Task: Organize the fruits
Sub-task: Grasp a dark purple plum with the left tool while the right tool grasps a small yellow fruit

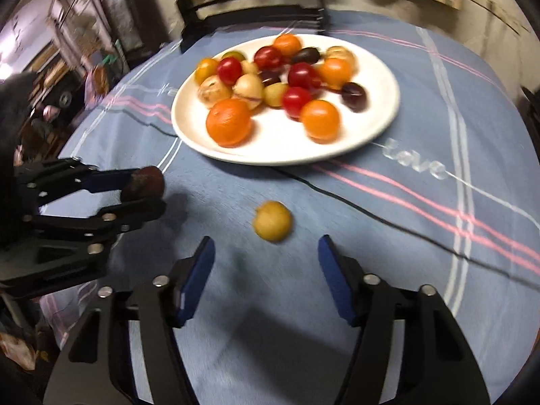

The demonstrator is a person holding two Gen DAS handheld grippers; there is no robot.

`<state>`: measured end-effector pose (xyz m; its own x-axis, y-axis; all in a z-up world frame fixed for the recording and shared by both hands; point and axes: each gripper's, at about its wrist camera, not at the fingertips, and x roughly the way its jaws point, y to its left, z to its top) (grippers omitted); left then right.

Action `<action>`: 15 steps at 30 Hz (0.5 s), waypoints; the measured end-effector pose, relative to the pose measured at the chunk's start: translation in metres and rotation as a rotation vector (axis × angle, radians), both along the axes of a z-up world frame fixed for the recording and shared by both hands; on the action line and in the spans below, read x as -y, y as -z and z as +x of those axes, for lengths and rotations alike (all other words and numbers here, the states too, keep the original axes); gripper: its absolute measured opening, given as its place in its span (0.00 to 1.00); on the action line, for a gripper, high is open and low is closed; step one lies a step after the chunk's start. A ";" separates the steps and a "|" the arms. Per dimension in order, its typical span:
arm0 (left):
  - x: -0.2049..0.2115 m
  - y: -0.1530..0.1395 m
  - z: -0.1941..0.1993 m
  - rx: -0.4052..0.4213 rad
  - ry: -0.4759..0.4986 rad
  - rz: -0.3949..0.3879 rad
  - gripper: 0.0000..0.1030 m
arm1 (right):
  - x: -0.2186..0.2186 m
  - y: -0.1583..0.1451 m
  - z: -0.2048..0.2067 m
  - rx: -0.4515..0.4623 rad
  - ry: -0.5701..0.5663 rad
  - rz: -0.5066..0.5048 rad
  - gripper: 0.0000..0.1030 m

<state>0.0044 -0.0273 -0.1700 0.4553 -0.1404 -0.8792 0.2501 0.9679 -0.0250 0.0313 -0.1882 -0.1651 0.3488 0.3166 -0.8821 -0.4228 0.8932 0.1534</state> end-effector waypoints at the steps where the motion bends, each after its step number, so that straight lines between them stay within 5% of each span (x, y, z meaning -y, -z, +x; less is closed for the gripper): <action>1: -0.004 0.000 -0.001 -0.001 -0.009 -0.005 0.41 | -0.003 0.003 0.003 -0.003 -0.004 -0.011 0.58; 7: -0.013 0.001 -0.001 -0.004 -0.042 -0.011 0.41 | -0.014 0.017 0.015 -0.015 -0.043 -0.091 0.28; 15: -0.005 0.002 0.001 -0.006 -0.032 -0.009 0.41 | 0.000 0.001 -0.006 -0.009 -0.030 -0.016 0.27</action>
